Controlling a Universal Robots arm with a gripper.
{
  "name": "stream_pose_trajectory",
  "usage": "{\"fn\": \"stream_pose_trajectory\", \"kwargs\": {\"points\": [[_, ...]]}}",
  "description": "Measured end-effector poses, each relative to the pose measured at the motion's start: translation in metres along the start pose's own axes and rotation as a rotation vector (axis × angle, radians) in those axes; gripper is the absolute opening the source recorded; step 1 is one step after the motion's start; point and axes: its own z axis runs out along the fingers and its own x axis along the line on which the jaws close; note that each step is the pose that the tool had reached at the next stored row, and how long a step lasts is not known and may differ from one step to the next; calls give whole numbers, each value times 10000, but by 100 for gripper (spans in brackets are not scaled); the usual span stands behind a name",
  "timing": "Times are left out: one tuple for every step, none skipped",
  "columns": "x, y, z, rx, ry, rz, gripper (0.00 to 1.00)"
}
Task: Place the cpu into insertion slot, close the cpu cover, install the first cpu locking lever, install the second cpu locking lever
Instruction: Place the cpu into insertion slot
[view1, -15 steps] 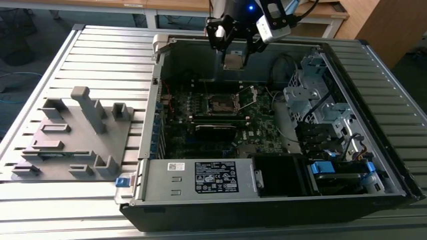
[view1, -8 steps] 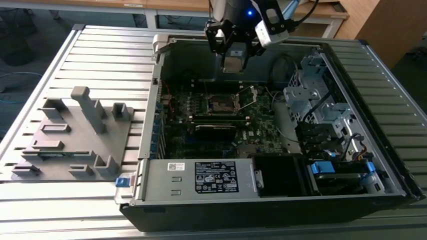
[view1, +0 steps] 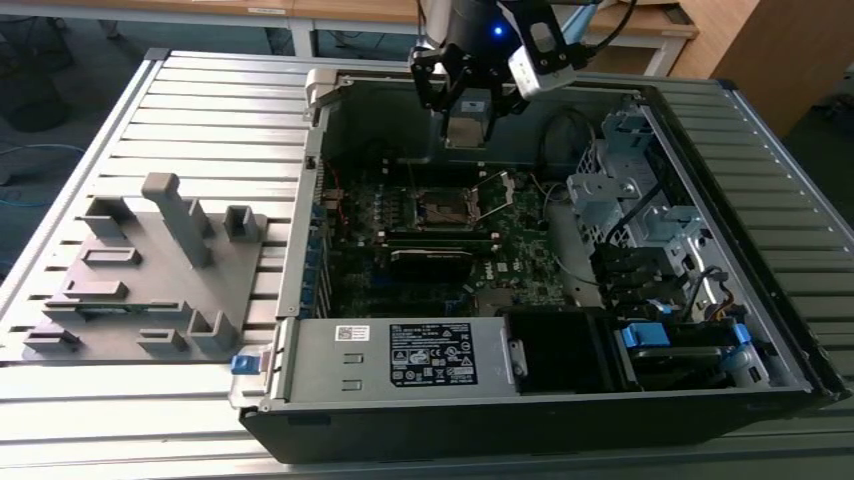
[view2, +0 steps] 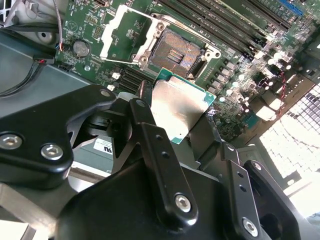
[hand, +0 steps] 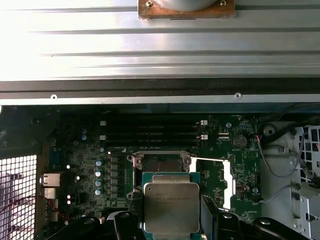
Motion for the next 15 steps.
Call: {"fn": "stream_pose_trajectory", "kwargs": {"points": [[0,0,1,0,0,0,54],[0,0,2,0,0,0,54],[0,0,4,-1,-1,0,54],[0,0,8,-3,-1,0,54],[0,-1,11,-2,-1,0,54],[0,-1,15,-1,-1,0,54],[0,-2,19,-1,0,0,54],[0,-2,22,-1,0,0,54],[0,-2,25,1,0,-1,54],[0,-3,27,1,1,0,54],[0,-3,28,2,1,0,54],[0,-3,29,2,1,0,54],[0,-3,31,1,0,0,54],[0,-3,32,0,0,0,54],[0,-3,32,0,0,-1,54]]}}
